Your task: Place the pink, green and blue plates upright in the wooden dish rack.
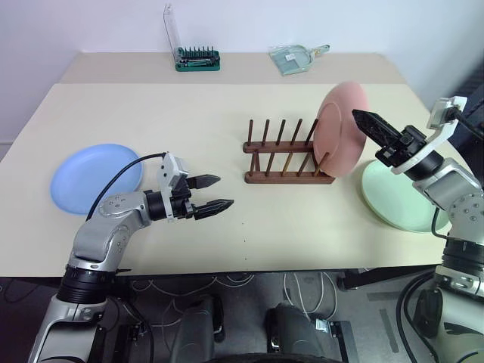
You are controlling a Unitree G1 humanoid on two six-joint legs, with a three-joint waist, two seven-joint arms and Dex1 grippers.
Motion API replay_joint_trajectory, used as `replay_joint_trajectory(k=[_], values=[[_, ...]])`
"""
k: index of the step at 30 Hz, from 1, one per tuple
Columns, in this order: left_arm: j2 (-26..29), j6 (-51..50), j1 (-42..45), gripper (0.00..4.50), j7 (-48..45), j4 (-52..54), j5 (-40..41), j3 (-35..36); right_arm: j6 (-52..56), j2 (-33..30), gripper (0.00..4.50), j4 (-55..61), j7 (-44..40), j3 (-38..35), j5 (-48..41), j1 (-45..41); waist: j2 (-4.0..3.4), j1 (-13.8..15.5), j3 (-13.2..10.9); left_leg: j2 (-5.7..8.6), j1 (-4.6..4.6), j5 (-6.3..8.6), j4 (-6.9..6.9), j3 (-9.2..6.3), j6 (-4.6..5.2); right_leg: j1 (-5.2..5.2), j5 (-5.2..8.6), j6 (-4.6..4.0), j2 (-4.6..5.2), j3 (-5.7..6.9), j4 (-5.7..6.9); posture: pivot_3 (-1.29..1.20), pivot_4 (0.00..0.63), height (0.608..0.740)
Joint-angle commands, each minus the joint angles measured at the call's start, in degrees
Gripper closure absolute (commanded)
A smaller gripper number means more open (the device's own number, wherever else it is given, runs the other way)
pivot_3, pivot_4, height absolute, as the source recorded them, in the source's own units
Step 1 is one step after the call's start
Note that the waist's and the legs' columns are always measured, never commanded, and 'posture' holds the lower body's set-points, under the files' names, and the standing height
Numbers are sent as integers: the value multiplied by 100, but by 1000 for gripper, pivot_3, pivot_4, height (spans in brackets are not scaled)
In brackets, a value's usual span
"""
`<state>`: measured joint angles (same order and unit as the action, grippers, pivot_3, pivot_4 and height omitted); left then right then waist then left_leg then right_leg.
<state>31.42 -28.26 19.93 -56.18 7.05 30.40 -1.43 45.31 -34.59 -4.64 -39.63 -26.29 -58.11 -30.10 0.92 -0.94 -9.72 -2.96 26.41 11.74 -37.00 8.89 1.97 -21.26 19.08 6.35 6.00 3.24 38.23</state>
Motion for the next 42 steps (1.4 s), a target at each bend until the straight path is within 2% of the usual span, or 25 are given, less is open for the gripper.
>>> replay_joint_trajectory(k=[1, 7, 10, 12, 16, 18, 22, 25, 29, 32, 38, 42], values=[[-27, 76, 59, 493, -18, 173, -1, -5, -476, -51, 563, 143, 142, -148, 298, -134, 0, -1, 0, 0, 0, 0, 0, 0, 0, 0, 0, 0, 0, 0, 0, 0, 150, 732], [-54, 106, 30, 493, 21, 185, -31, 5, -1543, -462, 563, 73, 661, -365, 1333, -202, -7, 8, -4, 1, 1, 0, 0, 3, 0, -2, 0, 0, 0, 0, 0, 0, 150, 732], [-61, 115, 9, 493, 35, 178, -44, 34, -1657, -951, 563, 292, 653, -836, 1481, 195, -8, 48, -5, 3, 5, 1, 0, 3, 2, -3, 0, 1, 2, 1, -4, 0, 150, 732], [-60, 136, 15, 493, 12, 126, -67, 28, -1594, -1379, 563, 667, 414, -928, 1828, 991, -9, 85, -4, 4, 6, 3, 0, 2, 5, 2, 1, 2, 3, 2, -12, 0, 150, 732], [-59, 238, 169, 493, -114, -118, -193, -59, -1572, -2196, 563, 1354, -42, -188, 2948, 2761, -12, 33, -1, 2, -2, 4, -1, 3, 6, 12, 2, 3, 1, 1, -17, 0, 150, 732], [-57, 334, 287, 493, -218, -281, -298, -157, -1549, -2306, 563, 1491, -54, 187, 3314, 3199, -24, -21, 5, 1, -7, 4, -2, 4, 6, 14, 0, 2, 1, 0, -13, 0, 150, 732], [-99, 421, 399, 493, -323, -437, -353, -221, -1487, -2214, 563, 1650, -42, 422, 3460, 3338, -49, -81, 8, -2, -13, 4, -1, 4, 4, 13, -3, -3, 0, -5, -11, 0, 150, 732], [-153, 425, 419, 493, -364, -455, -360, -248, -1400, -2083, 563, 1827, 29, 1023, 3758, 3395, -43, -68, 8, -2, -12, 4, 1, 0, 4, 14, -2, -3, -2, -3, -11, 0, 150, 732], [-194, 395, 340, 493, -343, -380, -373, -222, -1316, -1866, 563, 1504, 263, 1443, 4123, 3155, -44, -2, 7, 1, -8, 4, -2, 0, 5, 13, -2, -2, 1, -1, -13, 0, 150, 732], [-194, 375, 266, 493, -306, -300, -368, -191, -1240, -1721, 1433, 1366, 341, 1547, 4207, 3011, -43, 9, 7, 3, -7, 5, -6, 1, 7, 14, -2, -2, 3, -1, -13, 0, 150, 732], [-166, 346, 141, 493, -212, -208, -359, -126, -1353, -1677, 4359, 1232, 398, 1685, 4493, 2840, -42, -4, 9, 2, -6, 5, -5, 1, 7, 13, -2, -2, 2, 0, -13, 0, 150, 732], [-179, 340, 128, 493, -171, -186, -359, -138, -1478, -1670, 4440, 1179, 571, 1604, 4711, 2638, -41, 2, 11, -1, -10, 5, -5, -1, 5, 16, -2, -3, -2, 0, -11, 0, 150, 732]])
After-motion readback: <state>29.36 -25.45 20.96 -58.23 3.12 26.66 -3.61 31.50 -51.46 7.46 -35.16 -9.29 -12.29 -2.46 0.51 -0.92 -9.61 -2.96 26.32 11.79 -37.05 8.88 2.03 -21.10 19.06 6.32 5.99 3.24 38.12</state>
